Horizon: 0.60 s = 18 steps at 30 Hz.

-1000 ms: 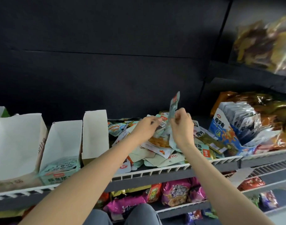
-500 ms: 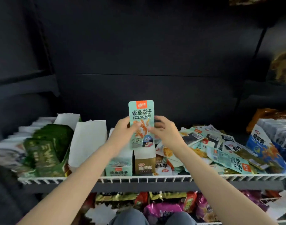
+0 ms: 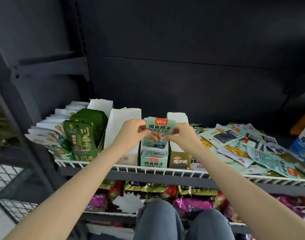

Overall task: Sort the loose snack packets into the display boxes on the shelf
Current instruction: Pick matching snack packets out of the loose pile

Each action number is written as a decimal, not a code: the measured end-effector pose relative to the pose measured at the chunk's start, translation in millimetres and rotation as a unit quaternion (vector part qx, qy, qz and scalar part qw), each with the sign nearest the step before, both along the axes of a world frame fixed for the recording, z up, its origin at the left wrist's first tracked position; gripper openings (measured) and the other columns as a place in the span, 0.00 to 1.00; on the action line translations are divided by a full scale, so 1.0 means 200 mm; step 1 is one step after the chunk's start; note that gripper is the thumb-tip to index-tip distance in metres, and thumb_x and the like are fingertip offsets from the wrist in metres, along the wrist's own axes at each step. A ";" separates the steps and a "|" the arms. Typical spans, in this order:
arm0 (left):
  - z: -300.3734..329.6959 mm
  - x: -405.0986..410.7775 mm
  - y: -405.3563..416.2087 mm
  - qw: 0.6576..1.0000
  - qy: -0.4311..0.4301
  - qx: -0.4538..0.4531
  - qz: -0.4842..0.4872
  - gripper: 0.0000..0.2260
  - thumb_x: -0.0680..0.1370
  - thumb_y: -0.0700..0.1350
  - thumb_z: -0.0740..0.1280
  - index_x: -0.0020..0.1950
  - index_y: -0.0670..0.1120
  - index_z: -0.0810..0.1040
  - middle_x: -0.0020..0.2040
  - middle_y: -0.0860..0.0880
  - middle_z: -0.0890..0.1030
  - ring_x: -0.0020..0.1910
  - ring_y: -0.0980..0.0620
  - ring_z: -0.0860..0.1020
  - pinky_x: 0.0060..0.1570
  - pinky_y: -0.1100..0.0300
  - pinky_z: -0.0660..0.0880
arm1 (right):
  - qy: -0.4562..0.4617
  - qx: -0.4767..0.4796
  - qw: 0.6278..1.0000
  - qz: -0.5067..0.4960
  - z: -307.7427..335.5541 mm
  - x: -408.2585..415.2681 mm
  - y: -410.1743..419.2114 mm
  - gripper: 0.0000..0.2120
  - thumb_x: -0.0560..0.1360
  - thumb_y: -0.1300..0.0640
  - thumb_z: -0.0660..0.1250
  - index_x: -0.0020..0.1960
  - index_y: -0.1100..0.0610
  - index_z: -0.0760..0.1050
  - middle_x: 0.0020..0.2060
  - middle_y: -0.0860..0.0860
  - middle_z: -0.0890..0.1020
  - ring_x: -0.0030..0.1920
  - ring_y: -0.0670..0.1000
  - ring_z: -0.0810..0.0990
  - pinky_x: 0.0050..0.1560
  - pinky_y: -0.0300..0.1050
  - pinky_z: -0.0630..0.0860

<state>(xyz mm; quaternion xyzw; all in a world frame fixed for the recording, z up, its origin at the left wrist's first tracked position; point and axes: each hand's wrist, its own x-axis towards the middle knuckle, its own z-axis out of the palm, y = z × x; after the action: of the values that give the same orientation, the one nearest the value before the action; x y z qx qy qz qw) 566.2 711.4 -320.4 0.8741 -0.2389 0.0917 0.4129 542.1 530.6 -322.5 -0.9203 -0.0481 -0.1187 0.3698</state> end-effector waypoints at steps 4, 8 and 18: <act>-0.04 -0.02 0.00 0.997 0.019 0.074 -0.008 0.11 0.76 0.41 0.67 0.58 0.43 0.80 0.55 0.47 0.82 0.49 0.54 0.79 0.52 0.62 0.76 | -0.013 -0.075 0.997 0.019 -0.02 -0.02 0.00 0.11 0.75 0.58 0.68 0.56 0.58 0.80 0.50 0.52 0.83 0.47 0.47 0.78 0.48 0.42 0.74; -0.04 -0.06 0.01 0.995 -0.001 0.089 -0.036 0.12 0.76 0.43 0.68 0.59 0.48 0.78 0.56 0.51 0.81 0.55 0.54 0.78 0.58 0.57 0.75 | 0.010 -0.172 0.984 0.052 -0.03 -0.03 -0.01 0.08 0.76 0.58 0.66 0.53 0.57 0.81 0.49 0.54 0.82 0.51 0.53 0.78 0.50 0.46 0.74; -0.04 -0.12 -0.06 0.977 0.042 0.200 -0.068 0.09 0.78 0.46 0.65 0.56 0.48 0.80 0.52 0.52 0.82 0.49 0.57 0.78 0.55 0.59 0.76 | 0.068 -0.121 0.984 0.112 0.02 -0.13 -0.14 0.11 0.76 0.59 0.66 0.57 0.53 0.80 0.53 0.48 0.82 0.51 0.42 0.78 0.50 0.30 0.70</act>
<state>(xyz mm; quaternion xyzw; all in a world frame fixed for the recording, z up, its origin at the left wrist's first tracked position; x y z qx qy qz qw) 542.8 700.2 -328.8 0.9238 -0.2936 -0.0232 0.2447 516.1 503.3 -317.7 -0.9527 -0.1400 -0.0072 0.2696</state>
